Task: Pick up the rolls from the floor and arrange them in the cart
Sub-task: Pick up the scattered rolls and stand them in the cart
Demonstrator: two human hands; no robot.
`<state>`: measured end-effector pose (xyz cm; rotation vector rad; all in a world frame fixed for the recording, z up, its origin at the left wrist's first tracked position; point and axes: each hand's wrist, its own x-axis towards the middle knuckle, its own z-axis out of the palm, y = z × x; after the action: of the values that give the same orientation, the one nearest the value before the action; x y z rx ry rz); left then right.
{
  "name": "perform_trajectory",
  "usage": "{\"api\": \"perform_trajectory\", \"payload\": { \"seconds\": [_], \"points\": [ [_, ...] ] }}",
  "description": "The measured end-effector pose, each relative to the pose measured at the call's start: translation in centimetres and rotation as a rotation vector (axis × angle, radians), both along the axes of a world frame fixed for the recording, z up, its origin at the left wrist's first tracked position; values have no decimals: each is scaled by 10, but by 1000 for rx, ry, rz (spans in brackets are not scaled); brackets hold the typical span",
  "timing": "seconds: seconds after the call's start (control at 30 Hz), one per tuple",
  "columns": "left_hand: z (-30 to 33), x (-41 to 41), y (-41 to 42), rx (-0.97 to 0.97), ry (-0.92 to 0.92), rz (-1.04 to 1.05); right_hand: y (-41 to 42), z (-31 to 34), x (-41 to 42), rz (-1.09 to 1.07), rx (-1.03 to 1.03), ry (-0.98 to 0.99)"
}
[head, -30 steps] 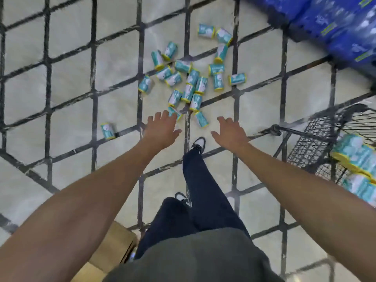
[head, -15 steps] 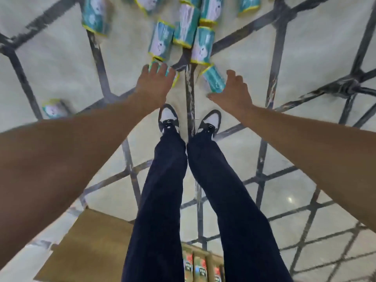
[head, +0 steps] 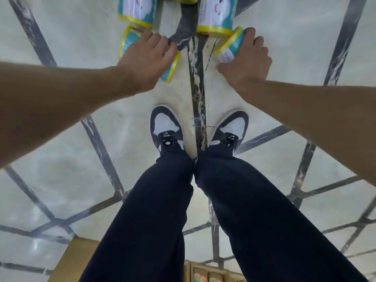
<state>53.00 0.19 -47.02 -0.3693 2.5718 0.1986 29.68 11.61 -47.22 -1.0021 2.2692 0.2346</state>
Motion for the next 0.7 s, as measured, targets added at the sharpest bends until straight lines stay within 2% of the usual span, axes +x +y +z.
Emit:
{"api": "perform_trajectory", "payload": {
  "seconds": [0.1,0.17,0.3,0.37,0.5,0.6,0.7],
  "points": [
    [7,-6,-6,93,17,98,-3,7,-10,-30,28,-64],
    [22,-14,-8,149,-27,227,-7,24,-15,-157,41,-161],
    [85,-33,-4,359,-62,632,0,92,-27,-346,-49,-321],
    [141,-46,-1,478,-74,881,6,151,-34,-431,-88,-360],
    [285,-67,11,681,44,1314,14,296,-47,-592,-141,-381],
    [408,-78,22,773,118,1411,23,414,-57,-735,-207,-429],
    [530,-88,37,762,180,1425,33,527,-64,-779,-289,-505]
  ]
}}
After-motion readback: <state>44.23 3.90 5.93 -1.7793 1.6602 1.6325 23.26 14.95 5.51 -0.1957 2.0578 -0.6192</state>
